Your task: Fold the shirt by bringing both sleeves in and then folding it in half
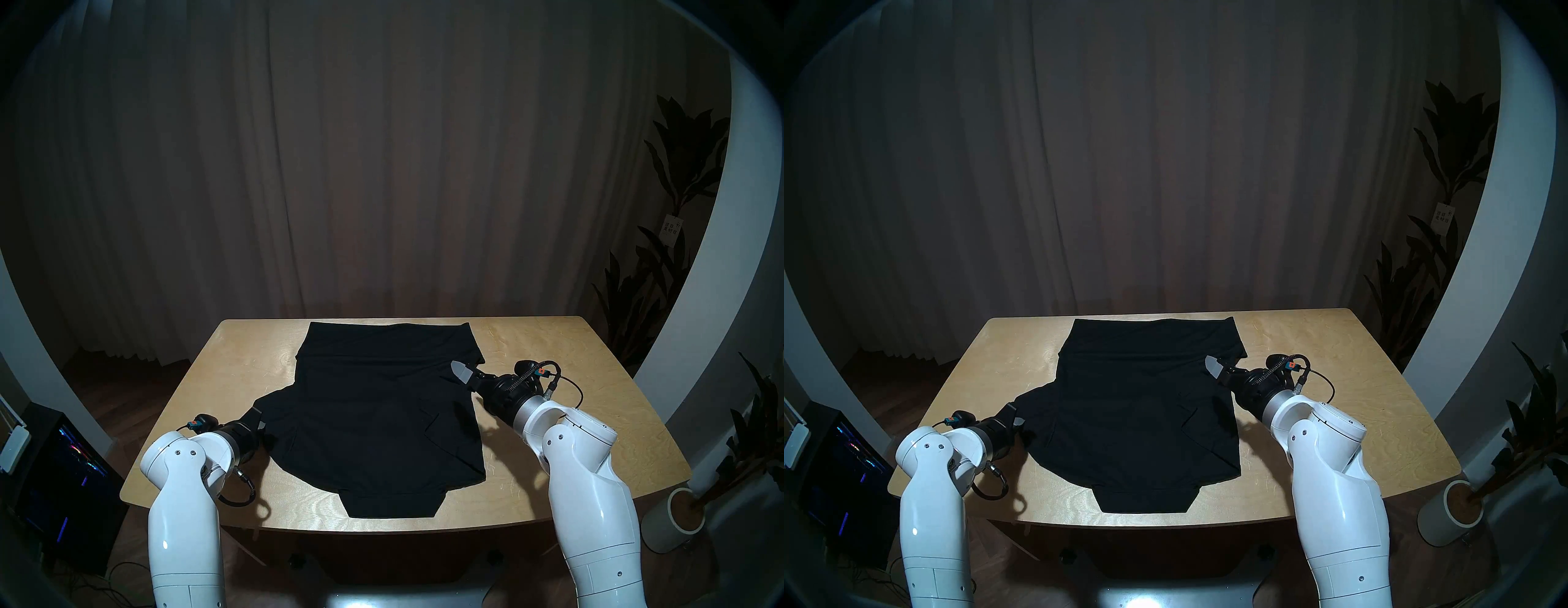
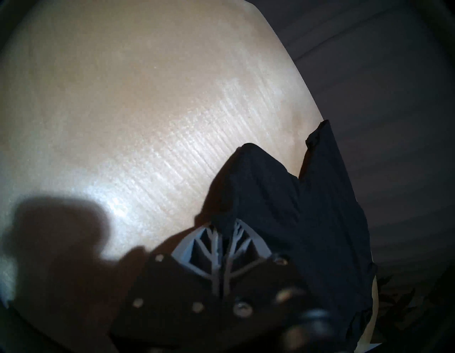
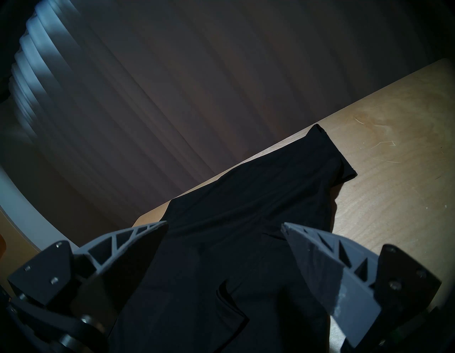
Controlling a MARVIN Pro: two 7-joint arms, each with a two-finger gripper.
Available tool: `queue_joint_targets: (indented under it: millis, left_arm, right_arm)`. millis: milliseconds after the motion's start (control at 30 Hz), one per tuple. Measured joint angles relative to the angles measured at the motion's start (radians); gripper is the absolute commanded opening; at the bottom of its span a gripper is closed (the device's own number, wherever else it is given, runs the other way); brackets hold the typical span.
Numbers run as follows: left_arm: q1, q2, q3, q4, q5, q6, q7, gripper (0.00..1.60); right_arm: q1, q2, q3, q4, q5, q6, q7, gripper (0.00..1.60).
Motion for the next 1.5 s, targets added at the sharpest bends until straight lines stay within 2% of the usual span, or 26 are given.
queue_joint_targets:
  millis: [233,500,700,933,967,1000,1033,1100,1133,1167,1200,1233,1267,1300,1500]
  left_arm:
    - [0.003,0.004,0.02,-0.011,0.017,-0.006,-0.005,0.0]
    - [0.013,-0.013,0.053,-0.085,0.014,-0.012,-0.025,0.0]
    - [-0.006,-0.024,0.096,-0.118,-0.009,-0.018,-0.03,0.0]
    - [-0.022,-0.023,0.155,-0.114,-0.008,-0.001,-0.031,0.0]
    - [-0.023,-0.021,0.162,-0.113,-0.007,0.003,-0.033,0.04]
    - [-0.023,-0.017,0.174,-0.11,-0.005,0.013,-0.036,0.23]
    - [-0.024,-0.012,0.186,-0.108,-0.002,0.023,-0.039,0.56]
    - [-0.026,-0.004,0.207,-0.103,0.004,0.039,-0.044,0.72]
    - [-0.028,0.001,0.22,-0.1,0.007,0.05,-0.049,0.31]
    - [-0.029,0.005,0.229,-0.097,0.01,0.058,-0.052,0.06]
    - [-0.03,0.008,0.237,-0.094,0.012,0.064,-0.054,0.16]
    - [-0.033,0.015,0.25,-0.089,0.016,0.076,-0.058,0.78]
    - [-0.035,0.02,0.261,-0.083,0.019,0.085,-0.062,1.08]
    - [-0.038,0.026,0.273,-0.078,0.025,0.094,-0.066,1.6]
    - [-0.052,0.054,0.308,-0.052,0.042,0.124,-0.09,1.6]
  right_arm:
    - [0.0,-0.002,0.004,0.0,0.006,-0.001,-0.003,1.6]
    - [-0.001,-0.003,0.002,0.001,0.006,-0.019,0.005,1.6]
    - [0.001,-0.003,-0.003,0.012,0.006,-0.03,0.011,1.6]
    - [0.002,-0.004,-0.004,0.021,-0.002,-0.05,0.011,1.6]
    - [0.002,-0.004,-0.004,0.022,-0.003,-0.051,0.011,1.6]
    - [0.003,-0.004,-0.003,0.025,-0.005,-0.054,0.01,1.6]
    - [0.003,-0.004,-0.001,0.028,-0.007,-0.056,0.01,1.6]
    - [0.004,-0.004,0.002,0.032,-0.01,-0.059,0.01,1.6]
    - [0.005,-0.004,0.005,0.035,-0.011,-0.06,0.01,1.6]
    - [0.006,-0.004,0.008,0.037,-0.011,-0.06,0.01,1.6]
    - [0.006,-0.004,0.009,0.039,-0.011,-0.061,0.01,1.6]
    - [0.007,-0.004,0.013,0.042,-0.012,-0.061,0.011,1.6]
    - [0.007,-0.003,0.015,0.045,-0.012,-0.062,0.012,1.6]
    - [0.008,-0.003,0.018,0.048,-0.012,-0.063,0.013,1.6]
    - [0.01,-0.001,0.032,0.06,-0.011,-0.073,0.02,1.6]
